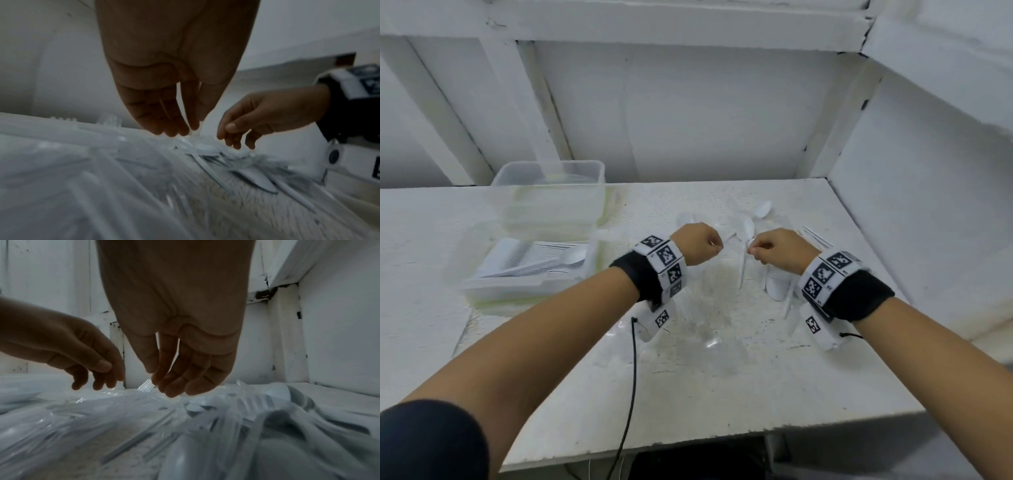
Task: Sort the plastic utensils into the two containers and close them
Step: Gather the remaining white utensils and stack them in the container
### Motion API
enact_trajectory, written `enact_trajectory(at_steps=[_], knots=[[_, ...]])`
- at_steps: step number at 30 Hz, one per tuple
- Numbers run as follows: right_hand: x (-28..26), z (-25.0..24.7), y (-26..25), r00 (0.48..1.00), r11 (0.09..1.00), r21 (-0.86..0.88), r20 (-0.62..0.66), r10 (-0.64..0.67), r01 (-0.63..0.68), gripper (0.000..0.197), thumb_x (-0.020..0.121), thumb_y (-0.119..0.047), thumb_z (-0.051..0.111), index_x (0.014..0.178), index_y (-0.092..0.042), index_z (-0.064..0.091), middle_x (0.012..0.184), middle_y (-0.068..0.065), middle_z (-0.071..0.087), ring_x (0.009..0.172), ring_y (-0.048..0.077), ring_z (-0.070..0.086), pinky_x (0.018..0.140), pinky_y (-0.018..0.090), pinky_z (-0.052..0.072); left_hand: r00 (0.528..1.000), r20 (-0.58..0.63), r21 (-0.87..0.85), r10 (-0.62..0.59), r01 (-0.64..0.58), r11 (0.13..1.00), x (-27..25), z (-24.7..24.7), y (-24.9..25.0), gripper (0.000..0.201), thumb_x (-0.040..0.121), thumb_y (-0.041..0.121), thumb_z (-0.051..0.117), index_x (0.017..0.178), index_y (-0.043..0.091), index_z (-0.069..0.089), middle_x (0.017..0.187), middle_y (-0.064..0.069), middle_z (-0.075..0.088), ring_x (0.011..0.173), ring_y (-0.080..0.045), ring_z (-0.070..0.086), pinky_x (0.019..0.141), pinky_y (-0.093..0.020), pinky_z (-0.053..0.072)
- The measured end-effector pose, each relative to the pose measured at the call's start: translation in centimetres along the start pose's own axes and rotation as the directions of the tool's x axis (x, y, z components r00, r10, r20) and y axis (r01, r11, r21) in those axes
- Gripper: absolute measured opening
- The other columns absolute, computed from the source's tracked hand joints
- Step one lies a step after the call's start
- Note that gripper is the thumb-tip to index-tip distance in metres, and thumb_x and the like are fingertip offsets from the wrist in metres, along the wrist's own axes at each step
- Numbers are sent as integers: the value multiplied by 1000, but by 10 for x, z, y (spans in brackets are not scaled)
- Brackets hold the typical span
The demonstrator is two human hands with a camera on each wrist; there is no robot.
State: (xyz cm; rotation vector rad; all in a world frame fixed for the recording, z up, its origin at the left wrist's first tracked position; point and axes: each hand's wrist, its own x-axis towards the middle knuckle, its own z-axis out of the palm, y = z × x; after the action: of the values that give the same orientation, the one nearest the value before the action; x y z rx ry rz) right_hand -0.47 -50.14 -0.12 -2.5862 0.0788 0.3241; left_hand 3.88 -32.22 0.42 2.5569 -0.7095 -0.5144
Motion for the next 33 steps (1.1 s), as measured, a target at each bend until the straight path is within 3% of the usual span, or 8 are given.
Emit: enact_trajectory(at_steps=[5, 9, 11, 16, 20, 25, 30, 33], knots=[[-1, 7, 17, 997, 997, 49, -54, 59, -56, 19, 92, -15, 54, 99, -4, 69, 92, 6, 66, 75, 12, 53, 71, 22, 39, 990, 135, 139, -48, 29, 990, 30, 37, 29, 25, 94, 18, 45, 97, 4, 66, 90, -9, 60, 84, -22, 57, 79, -30, 45], [3, 5, 26, 990, 991, 109, -114, 88, -76, 19, 92, -16, 54, 96, -5, 68, 82, -1, 60, 68, 10, 51, 66, 22, 39, 987, 117, 282, -106, 70, 957, 43, 50, 44, 38, 96, 22, 46, 62, 9, 37, 63, -2, 39, 54, -13, 37, 48, -19, 30], [5, 3, 28, 985, 988, 129, -135, 105, -87, 18, 91, -15, 54, 96, -6, 68, 80, -1, 59, 70, 13, 52, 71, 25, 40, 989, 110, 303, -102, 64, 951, 46, 50, 44, 41, 96, 20, 47, 59, 11, 31, 60, -1, 34, 51, -11, 32, 46, -21, 27], [7, -2, 32, 981, 981, 172, -159, 114, -86, 17, 91, -13, 51, 92, -8, 67, 68, -9, 56, 60, 3, 49, 59, 20, 40, 976, 140, 307, -168, 118, 944, 44, 47, 42, 39, 93, 13, 51, 60, 13, 30, 63, 0, 33, 55, -14, 34, 54, -24, 34], [12, -6, 29, 984, 986, 144, -146, 99, -78, 19, 91, -14, 48, 94, -10, 67, 69, -8, 57, 60, 4, 50, 60, 20, 40, 947, 210, 227, -242, 193, 954, 35, 35, 38, 24, 88, 24, 59, 73, 8, 50, 71, -1, 45, 64, -15, 44, 65, -27, 42], [27, -8, 15, 991, 990, 119, -106, 84, -71, 22, 91, -12, 47, 97, -5, 67, 82, 4, 63, 69, 16, 55, 67, 26, 46, 909, 251, -132, -333, 373, 918, 15, 7, 29, 22, 93, 20, 50, 76, 6, 49, 66, -4, 55, 52, -12, 50, 46, -21, 40], [48, -7, -16, 999, 998, 54, -44, 12, -10, 21, 93, -14, 47, 100, -5, 65, 79, 1, 61, 61, 10, 53, 54, 17, 40, 908, 226, -59, -353, 374, 925, -16, -26, 7, 22, 95, 17, 42, 102, 2, 57, 64, -1, 57, 49, -11, 47, 47, -19, 39], [67, -7, -45, 997, 994, -85, 7, -74, 75, 26, 93, -14, 46, 104, -1, 66, 98, 7, 67, 85, 20, 61, 73, 28, 50, 904, 202, -46, -377, 394, 918, -40, -44, -13, 28, 94, 19, 43, 110, 3, 61, 64, 0, 48, 48, -11, 36, 40, -17, 29]])
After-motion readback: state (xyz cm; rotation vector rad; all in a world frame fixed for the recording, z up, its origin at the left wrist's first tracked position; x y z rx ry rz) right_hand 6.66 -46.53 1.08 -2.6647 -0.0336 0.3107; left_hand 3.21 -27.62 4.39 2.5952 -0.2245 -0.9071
